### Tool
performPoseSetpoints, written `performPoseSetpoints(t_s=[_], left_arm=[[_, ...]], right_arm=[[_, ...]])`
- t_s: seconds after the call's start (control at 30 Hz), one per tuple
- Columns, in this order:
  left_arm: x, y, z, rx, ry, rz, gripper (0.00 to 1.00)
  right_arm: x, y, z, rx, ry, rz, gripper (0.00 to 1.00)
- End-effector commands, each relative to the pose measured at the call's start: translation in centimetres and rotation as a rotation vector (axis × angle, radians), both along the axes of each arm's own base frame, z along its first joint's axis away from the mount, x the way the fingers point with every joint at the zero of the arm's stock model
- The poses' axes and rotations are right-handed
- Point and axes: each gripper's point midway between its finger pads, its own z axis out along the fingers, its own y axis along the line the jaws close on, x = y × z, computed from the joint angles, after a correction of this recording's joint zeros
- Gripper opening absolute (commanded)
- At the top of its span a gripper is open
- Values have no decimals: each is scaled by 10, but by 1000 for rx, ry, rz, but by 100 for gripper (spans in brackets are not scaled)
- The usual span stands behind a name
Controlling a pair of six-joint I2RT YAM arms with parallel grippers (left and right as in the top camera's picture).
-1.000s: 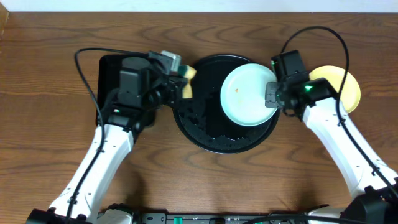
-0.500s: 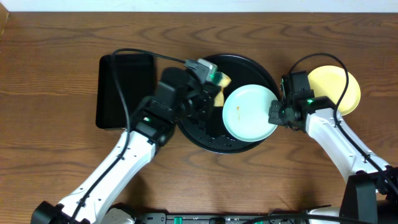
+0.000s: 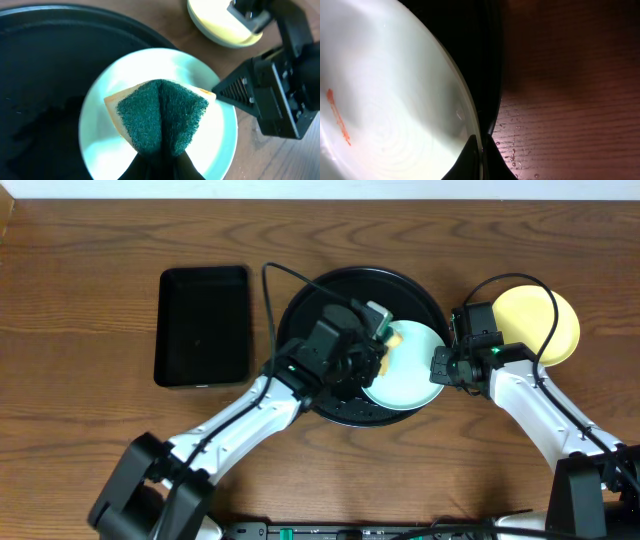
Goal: Clean dirty plates on tray and stack at the side
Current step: 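Bring the sponge in the left gripper toward the pale green plate, then scrub the pale green plate surface with the sponge in the left gripper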
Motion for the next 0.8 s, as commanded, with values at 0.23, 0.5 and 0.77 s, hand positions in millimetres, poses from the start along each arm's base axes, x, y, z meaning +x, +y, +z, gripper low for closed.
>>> performPoseSetpoints(t_s=[0.23,0.5,0.77], left_arm=[[-12,-13,-43,88,54,-13,7],[-3,-11,-78,145,65,23,8],[1,-15,-89,140,60,23,8]], right_arm=[[-4,-3,-5,8,19,-19,1],[-4,-3,-5,8,19,-19,1],[-3,-3,-5,8,19,-19,1]])
